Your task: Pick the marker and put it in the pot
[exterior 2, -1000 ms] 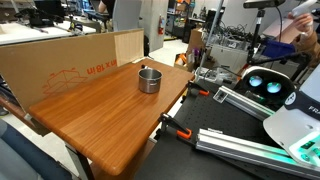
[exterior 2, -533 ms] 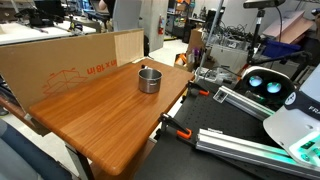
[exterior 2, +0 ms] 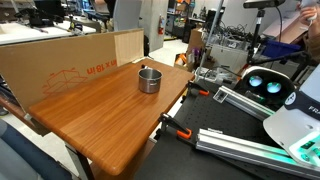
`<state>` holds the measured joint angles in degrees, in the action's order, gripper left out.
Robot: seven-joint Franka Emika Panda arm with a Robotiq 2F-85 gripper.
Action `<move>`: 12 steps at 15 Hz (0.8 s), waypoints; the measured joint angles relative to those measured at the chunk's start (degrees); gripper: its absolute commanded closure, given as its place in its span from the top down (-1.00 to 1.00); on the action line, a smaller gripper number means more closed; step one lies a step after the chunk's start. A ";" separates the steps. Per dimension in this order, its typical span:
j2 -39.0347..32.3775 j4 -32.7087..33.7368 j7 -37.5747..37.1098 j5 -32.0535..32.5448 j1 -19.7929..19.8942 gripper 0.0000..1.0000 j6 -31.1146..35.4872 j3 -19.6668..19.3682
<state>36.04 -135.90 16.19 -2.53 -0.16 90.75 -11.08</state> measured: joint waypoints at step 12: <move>-27.75 2.32 -6.02 -4.65 0.01 1.00 25.87 1.76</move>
<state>8.29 -133.59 10.18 -7.18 -0.15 116.62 -9.32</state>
